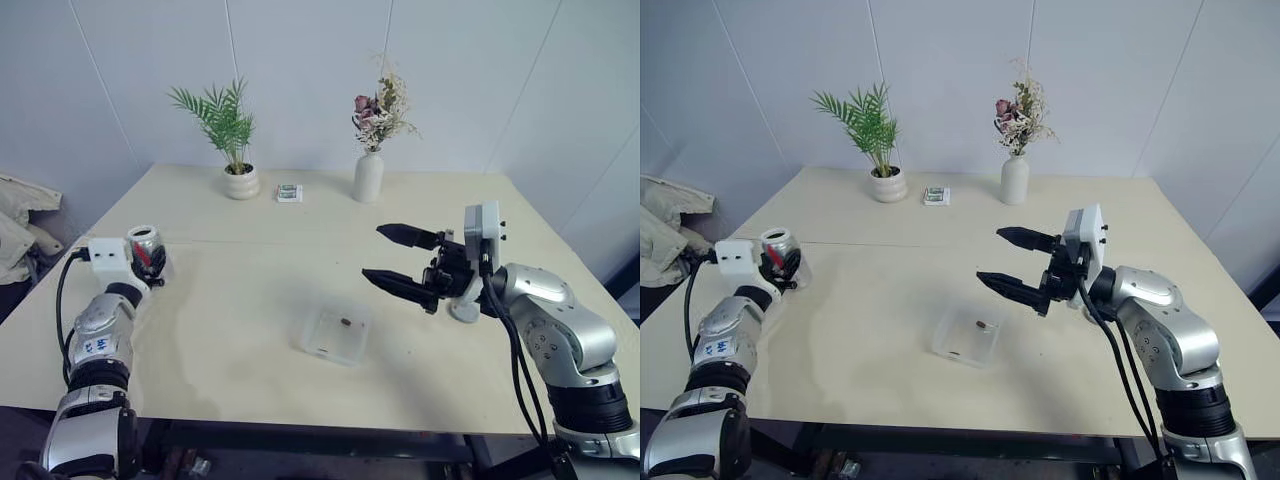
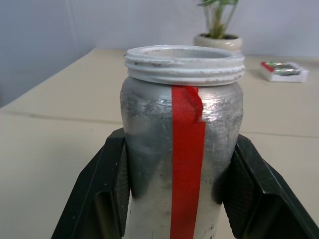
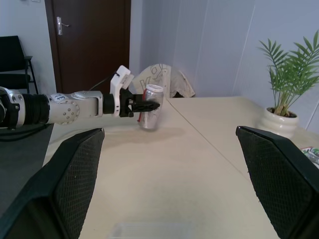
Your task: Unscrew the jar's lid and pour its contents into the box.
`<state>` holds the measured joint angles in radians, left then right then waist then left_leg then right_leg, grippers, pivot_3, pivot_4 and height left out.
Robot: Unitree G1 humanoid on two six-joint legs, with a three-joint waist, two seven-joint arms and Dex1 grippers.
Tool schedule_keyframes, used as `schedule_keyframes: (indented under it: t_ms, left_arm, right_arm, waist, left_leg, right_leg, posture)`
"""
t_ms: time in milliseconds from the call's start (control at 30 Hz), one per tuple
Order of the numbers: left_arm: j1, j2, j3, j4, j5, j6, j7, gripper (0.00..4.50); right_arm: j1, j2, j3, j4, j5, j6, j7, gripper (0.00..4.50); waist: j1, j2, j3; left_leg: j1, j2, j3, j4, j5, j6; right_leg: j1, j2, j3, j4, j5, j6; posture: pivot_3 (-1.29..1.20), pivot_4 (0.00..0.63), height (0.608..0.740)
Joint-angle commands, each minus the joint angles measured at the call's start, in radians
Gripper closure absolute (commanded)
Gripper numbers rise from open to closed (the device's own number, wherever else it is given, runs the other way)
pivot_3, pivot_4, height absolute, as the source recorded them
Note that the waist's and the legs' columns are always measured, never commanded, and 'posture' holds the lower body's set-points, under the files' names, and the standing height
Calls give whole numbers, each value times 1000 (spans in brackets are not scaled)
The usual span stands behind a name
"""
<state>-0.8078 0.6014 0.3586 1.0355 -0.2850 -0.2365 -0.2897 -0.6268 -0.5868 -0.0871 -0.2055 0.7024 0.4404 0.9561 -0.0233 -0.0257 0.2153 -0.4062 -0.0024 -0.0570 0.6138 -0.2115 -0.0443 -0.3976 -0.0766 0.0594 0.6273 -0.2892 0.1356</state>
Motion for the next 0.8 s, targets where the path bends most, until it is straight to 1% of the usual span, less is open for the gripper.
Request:
schedule_keyframes:
  t_ms: [33, 200, 333, 400, 433, 567, 600, 800]
  left_arm:
    - [-15, 11, 23, 32, 3, -72, -17, 2450]
    - [-19, -2, 66, 71, -39, -90, -83, 2450]
    - [-13, -1, 85, 78, -44, -90, -88, 2450]
    - [-6, 2, 91, 77, -45, -89, -92, 1748]
    - [-1, 3, 92, 75, -42, -87, -92, 1552]
    - [24, 7, 83, 53, -29, -86, -110, 370]
    - [33, 9, 82, 42, -28, -85, -114, 17]
    - [79, 32, 80, -33, -21, -77, -106, 17]
  right_arm:
    - [-23, 6, -19, -15, 4, -20, 5, 33]
    - [-28, 15, -16, -9, 3, -25, 9, 33]
    - [-32, 17, -15, -1, 2, -27, 18, 33]
    - [-33, 18, -14, 3, 1, -28, 22, 0]
    - [-34, 19, -14, 5, 1, -28, 24, 0]
    - [-37, 23, -12, 13, 1, -28, 31, 0]
    - [-38, 24, -12, 15, 1, -29, 34, 0]
    - [-38, 30, -11, 18, 2, -27, 42, 0]
  waist:
    - [-1, 0, 0]
    - [-5, 0, 0]
    - [-5, 0, 0]
    - [-4, 0, 0]
    - [-4, 0, 0]
    - [-5, 0, 0]
    - [-6, 0, 0]
    - [-4, 0, 0]
  left_leg:
    - [0, 0, 0, 0, 0, 0]
    - [0, 0, 0, 0, 0, 0]
    - [0, 0, 0, 0, 0, 0]
    - [0, 0, 0, 0, 0, 0]
    - [0, 0, 0, 0, 0, 0]
    - [0, 0, 0, 0, 0, 0]
    - [0, 0, 0, 0, 0, 0]
    - [1, 0, 0, -1, 0, 0]
  right_leg:
    - [0, 0, 0, 0, 0, 0]
    - [0, 0, 0, 0, 0, 0]
    - [0, 0, 0, 0, 0, 0]
    - [0, 0, 0, 0, 0, 0]
    - [0, 0, 0, 0, 0, 0]
    - [0, 0, 0, 0, 0, 0]
    - [0, 0, 0, 0, 0, 0]
    - [0, 0, 0, 0, 0, 0]
  posture:
    - [0, 150, 740]
    - [0, 150, 740]
    - [0, 150, 740]
    - [0, 150, 740]
    - [0, 150, 740]
    - [0, 150, 740]
    - [0, 150, 740]
    - [0, 150, 740]
